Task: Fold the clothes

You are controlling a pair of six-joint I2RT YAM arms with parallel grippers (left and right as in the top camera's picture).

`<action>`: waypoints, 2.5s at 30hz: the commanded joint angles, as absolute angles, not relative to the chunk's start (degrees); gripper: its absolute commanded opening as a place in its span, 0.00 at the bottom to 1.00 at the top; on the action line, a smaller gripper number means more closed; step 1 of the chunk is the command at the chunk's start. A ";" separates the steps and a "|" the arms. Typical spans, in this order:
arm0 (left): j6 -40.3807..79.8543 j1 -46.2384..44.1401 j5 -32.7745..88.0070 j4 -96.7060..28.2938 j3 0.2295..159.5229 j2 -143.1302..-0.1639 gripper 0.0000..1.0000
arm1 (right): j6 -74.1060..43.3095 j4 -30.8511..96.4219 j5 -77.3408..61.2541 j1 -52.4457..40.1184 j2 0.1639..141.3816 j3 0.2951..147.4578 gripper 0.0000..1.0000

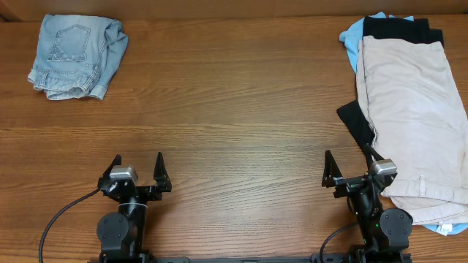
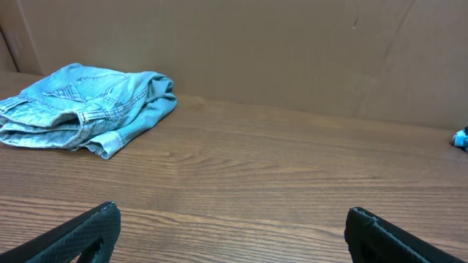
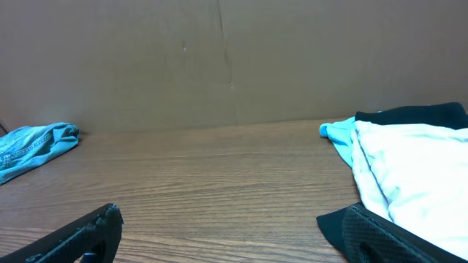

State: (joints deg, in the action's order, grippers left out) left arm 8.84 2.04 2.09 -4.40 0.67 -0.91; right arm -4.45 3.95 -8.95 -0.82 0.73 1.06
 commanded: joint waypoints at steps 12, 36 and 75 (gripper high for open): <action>9.19 1.89 1.39 -4.32 0.27 -0.25 1.00 | -4.47 3.79 -8.64 -0.67 0.16 0.45 1.00; 10.92 1.89 2.24 -3.22 0.27 -0.25 1.00 | -4.47 3.11 -8.64 -0.67 0.16 0.47 1.00; 11.77 1.89 2.98 -6.63 14.26 -10.11 1.00 | -4.45 0.03 -7.57 -0.67 0.16 5.98 1.00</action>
State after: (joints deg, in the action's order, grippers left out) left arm 11.66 2.07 3.86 -6.46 10.35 -5.98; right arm -4.45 -0.14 -8.29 -0.82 0.73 2.63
